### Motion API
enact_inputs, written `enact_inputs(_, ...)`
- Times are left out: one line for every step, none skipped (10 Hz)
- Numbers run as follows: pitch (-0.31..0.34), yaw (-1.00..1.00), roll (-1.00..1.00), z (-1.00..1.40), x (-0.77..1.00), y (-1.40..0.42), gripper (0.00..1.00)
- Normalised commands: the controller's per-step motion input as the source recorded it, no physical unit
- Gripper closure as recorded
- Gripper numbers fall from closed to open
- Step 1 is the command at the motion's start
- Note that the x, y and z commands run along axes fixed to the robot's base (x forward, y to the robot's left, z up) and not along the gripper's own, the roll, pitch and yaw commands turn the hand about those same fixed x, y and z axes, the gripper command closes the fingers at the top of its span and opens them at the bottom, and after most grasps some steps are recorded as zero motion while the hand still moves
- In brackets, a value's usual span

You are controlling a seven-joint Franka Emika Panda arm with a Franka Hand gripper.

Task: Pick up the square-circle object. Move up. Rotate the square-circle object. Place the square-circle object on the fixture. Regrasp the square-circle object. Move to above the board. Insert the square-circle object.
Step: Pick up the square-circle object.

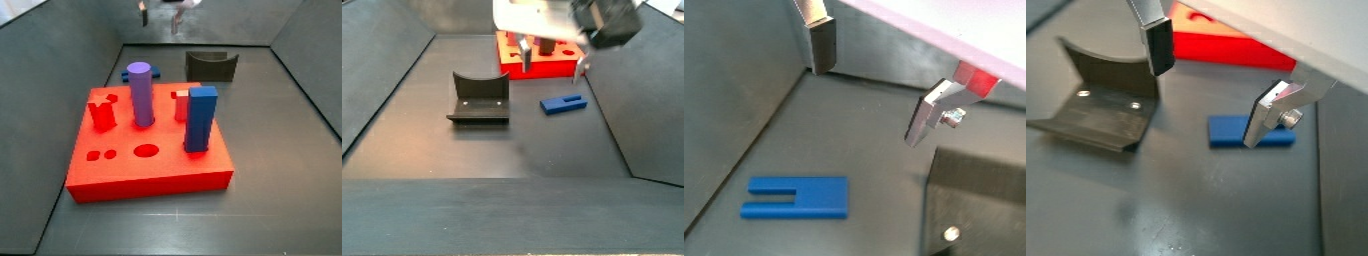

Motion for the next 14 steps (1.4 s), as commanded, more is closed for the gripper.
enact_inputs(-0.151,-0.69,-0.17,-0.35,-0.07,-0.27,0.00)
enact_inputs(-0.164,-0.63,-0.22,-0.23,-0.04,-0.31,0.00)
enact_inputs(-0.164,-0.60,-0.26,-0.15,-0.02,-0.29,0.00)
enact_inputs(-0.171,-0.73,-0.20,-0.29,-0.04,-0.20,0.00)
enact_inputs(-0.066,-0.82,-0.16,-0.48,-0.08,-0.09,0.00)
enact_inputs(-0.046,-0.79,-0.18,-0.46,-0.08,-0.11,0.00)
enact_inputs(0.000,-0.73,-0.27,-0.35,-0.07,-0.07,0.00)
enact_inputs(0.073,-0.55,-0.49,0.00,-0.04,-0.04,0.00)
enact_inputs(0.040,-0.49,-0.50,0.07,-0.01,-0.09,0.00)
enact_inputs(0.124,-0.44,-0.50,0.12,0.00,-0.04,0.00)
enact_inputs(0.251,-0.46,-0.48,0.00,0.17,0.00,0.00)
enact_inputs(0.180,-0.48,-0.32,-0.29,0.16,0.11,0.00)
enact_inputs(0.000,-0.39,-0.12,-0.93,-0.29,0.00,0.00)
enact_inputs(0.000,-0.32,-0.07,-1.00,-0.50,-0.05,0.00)
